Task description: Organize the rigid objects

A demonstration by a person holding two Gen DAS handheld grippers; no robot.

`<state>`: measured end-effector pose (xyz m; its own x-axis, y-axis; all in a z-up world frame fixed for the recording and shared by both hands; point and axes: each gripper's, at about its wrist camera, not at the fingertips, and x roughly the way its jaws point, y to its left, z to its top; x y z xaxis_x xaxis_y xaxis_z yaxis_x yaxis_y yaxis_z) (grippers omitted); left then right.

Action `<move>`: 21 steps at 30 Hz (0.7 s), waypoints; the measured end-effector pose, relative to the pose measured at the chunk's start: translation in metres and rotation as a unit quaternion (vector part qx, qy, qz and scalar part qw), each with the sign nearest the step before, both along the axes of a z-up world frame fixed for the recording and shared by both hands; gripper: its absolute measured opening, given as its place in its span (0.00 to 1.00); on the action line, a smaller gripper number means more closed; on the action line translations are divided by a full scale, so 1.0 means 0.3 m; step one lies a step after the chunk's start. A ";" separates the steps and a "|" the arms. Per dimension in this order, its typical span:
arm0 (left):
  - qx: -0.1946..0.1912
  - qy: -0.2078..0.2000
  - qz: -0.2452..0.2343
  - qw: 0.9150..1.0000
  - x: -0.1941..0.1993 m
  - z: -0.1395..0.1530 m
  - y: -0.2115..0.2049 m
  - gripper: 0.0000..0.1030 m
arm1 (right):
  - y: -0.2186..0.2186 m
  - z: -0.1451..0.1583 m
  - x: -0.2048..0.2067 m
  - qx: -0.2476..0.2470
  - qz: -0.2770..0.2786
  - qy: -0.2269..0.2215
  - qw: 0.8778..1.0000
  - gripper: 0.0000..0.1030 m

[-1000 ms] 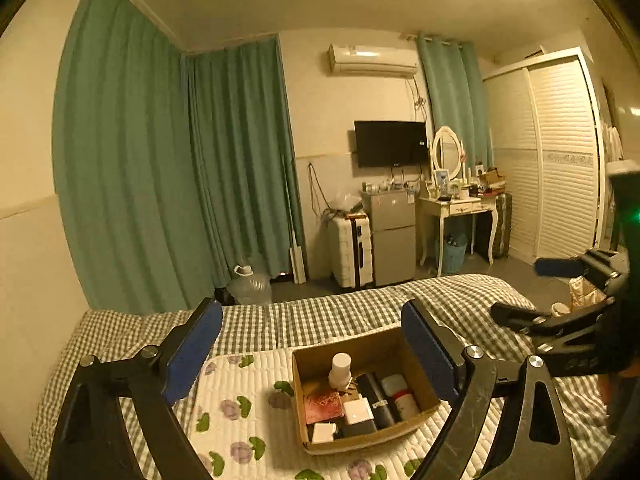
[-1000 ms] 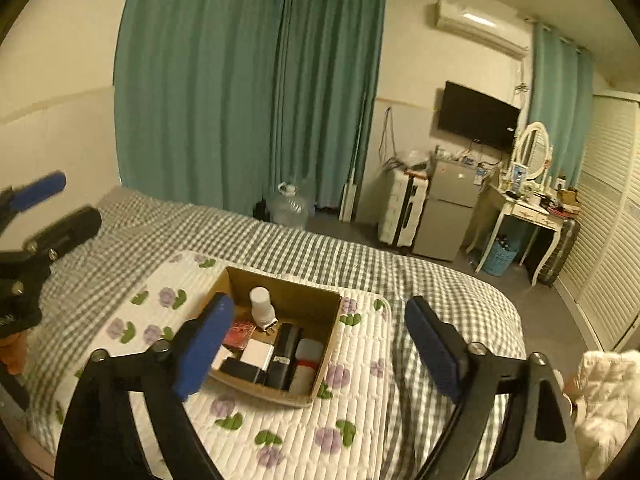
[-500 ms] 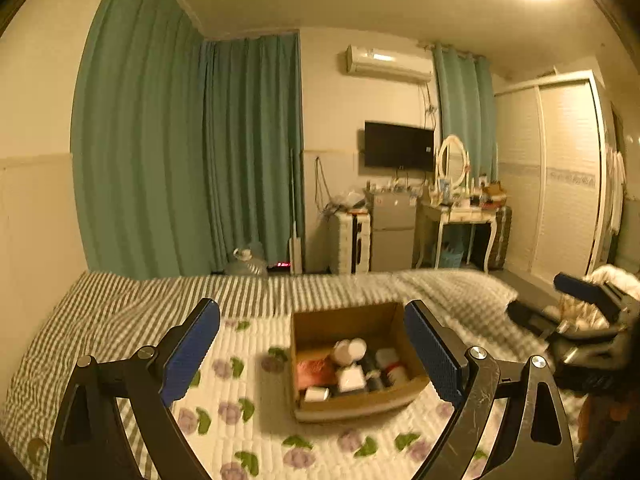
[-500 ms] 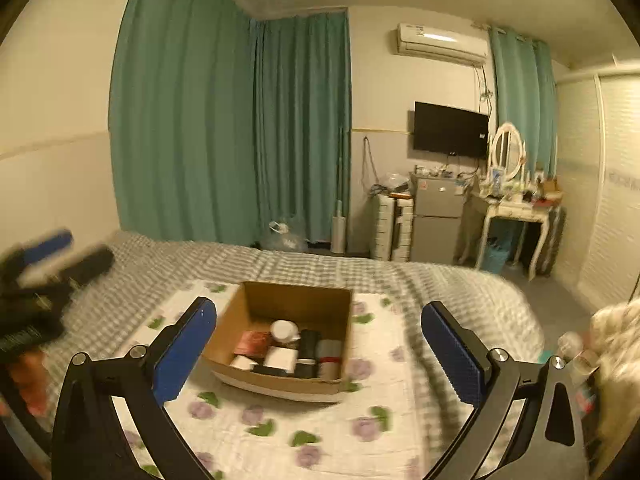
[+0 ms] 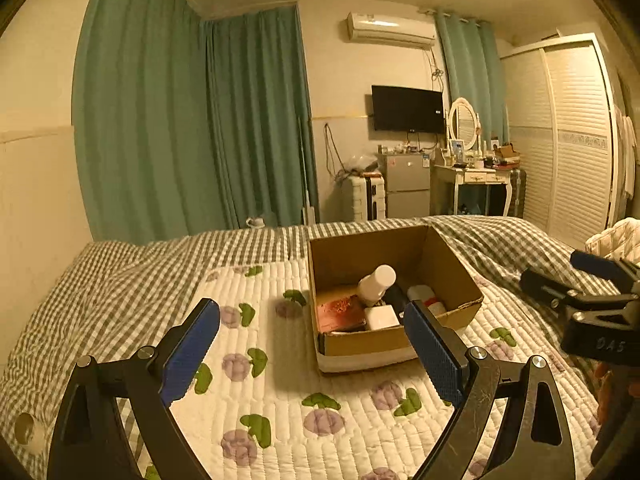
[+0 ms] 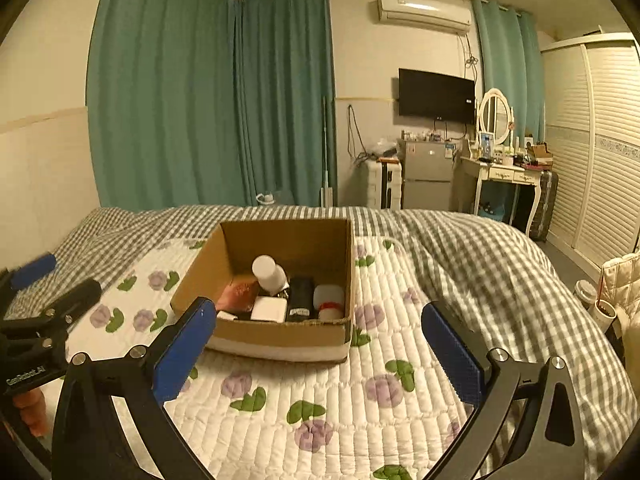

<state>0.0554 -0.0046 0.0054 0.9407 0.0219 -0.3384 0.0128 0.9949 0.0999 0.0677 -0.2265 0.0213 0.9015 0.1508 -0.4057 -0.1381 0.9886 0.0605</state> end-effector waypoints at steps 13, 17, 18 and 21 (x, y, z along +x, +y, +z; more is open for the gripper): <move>-0.024 0.032 -0.001 0.999 0.025 -0.041 0.038 0.92 | -0.009 -0.009 -0.003 0.012 -0.006 0.009 1.000 1.00; -0.022 0.039 -0.001 0.999 0.036 -0.055 0.032 0.92 | -0.010 -0.028 0.009 0.019 0.000 0.020 1.000 1.00; -0.024 0.041 -0.002 0.999 0.038 -0.059 0.033 0.92 | -0.010 -0.031 0.008 0.018 0.000 0.020 1.000 1.00; -0.025 0.043 -0.002 0.999 0.040 -0.062 0.033 0.92 | -0.007 -0.038 0.010 0.011 0.002 0.023 1.000 1.00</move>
<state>0.0673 0.0054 -0.0132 0.9078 -0.0004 -0.4194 0.0232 0.9985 0.0492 0.0708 -0.2285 0.0098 0.8811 0.1636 -0.4438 -0.1381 0.9864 0.0893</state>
